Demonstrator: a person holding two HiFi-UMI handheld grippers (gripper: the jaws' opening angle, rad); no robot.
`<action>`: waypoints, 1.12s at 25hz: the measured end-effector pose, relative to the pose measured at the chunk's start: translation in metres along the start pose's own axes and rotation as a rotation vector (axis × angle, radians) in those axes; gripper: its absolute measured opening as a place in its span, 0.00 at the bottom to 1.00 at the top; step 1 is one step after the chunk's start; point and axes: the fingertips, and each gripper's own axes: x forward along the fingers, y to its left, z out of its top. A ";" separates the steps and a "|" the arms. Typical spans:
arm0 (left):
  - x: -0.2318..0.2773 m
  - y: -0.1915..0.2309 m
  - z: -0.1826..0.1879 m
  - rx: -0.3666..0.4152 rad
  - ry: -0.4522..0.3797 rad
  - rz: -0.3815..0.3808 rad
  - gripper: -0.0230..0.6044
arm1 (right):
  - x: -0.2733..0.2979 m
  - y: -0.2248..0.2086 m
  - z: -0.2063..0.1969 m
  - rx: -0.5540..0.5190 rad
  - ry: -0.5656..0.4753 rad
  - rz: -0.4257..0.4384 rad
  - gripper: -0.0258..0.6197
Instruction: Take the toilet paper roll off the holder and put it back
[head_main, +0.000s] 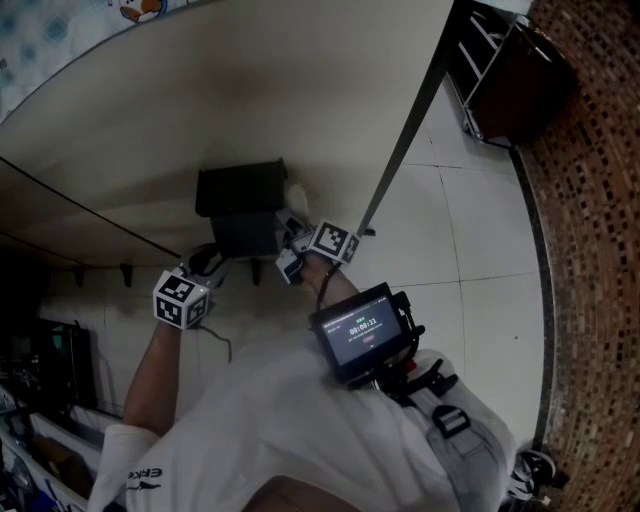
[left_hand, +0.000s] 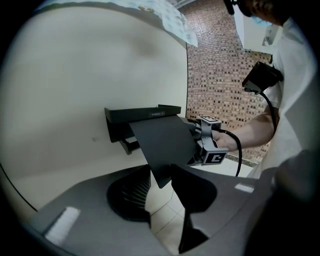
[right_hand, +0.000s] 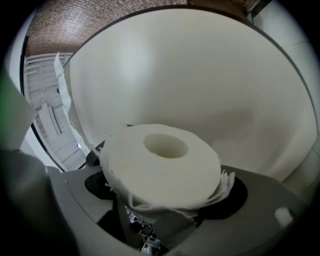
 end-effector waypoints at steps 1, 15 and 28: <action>-0.001 0.000 0.000 0.001 0.001 0.001 0.24 | 0.003 0.001 -0.005 -0.013 0.029 0.011 0.81; 0.003 0.010 -0.004 -0.008 0.019 0.001 0.25 | 0.032 -0.002 -0.040 -0.065 0.288 0.068 0.79; 0.011 0.014 -0.002 -0.013 0.025 -0.009 0.24 | 0.050 -0.004 -0.065 -0.148 0.494 0.138 0.79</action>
